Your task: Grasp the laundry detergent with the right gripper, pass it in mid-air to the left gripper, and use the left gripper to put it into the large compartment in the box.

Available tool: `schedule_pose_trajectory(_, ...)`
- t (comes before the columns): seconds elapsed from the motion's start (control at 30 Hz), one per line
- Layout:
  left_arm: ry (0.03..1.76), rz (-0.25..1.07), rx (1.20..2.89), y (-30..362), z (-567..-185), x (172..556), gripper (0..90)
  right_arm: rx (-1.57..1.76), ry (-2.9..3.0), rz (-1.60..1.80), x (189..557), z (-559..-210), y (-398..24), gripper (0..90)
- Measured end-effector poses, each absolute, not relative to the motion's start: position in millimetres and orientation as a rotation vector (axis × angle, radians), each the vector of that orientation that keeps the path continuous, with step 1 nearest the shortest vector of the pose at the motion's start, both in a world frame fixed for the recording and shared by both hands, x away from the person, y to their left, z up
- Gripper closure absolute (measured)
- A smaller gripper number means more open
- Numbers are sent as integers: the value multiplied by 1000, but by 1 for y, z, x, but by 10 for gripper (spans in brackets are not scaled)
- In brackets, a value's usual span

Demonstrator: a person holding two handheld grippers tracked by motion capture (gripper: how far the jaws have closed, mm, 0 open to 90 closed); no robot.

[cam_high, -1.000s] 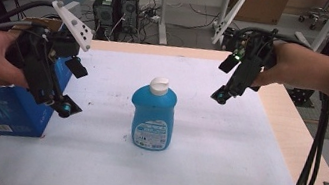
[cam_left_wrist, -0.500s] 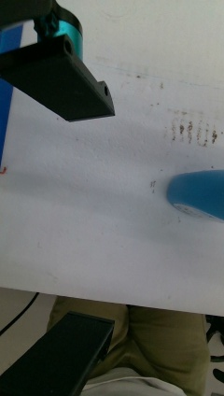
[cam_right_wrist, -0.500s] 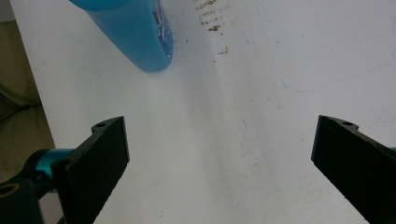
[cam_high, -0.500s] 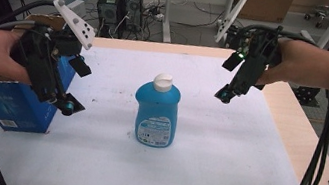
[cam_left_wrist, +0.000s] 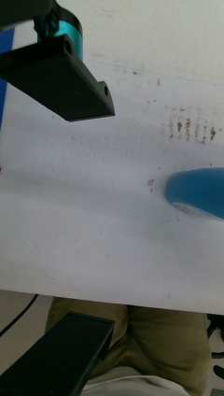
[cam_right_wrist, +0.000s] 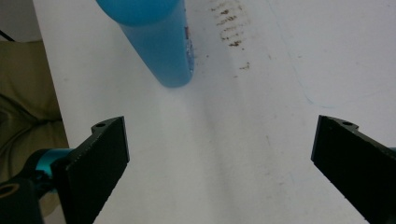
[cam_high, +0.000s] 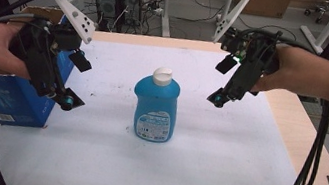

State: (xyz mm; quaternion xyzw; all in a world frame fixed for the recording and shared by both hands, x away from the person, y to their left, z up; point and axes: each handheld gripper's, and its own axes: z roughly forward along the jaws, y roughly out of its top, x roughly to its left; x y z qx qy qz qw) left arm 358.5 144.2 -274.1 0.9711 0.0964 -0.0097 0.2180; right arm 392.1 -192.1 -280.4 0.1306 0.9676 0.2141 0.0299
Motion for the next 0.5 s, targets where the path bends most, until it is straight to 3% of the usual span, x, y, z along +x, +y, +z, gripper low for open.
schedule_pose_trajectory(0.5, 258, -28, 2683, 144, -278, 362, 17, 437, 2953, 903, 378, -325, -193, 33)
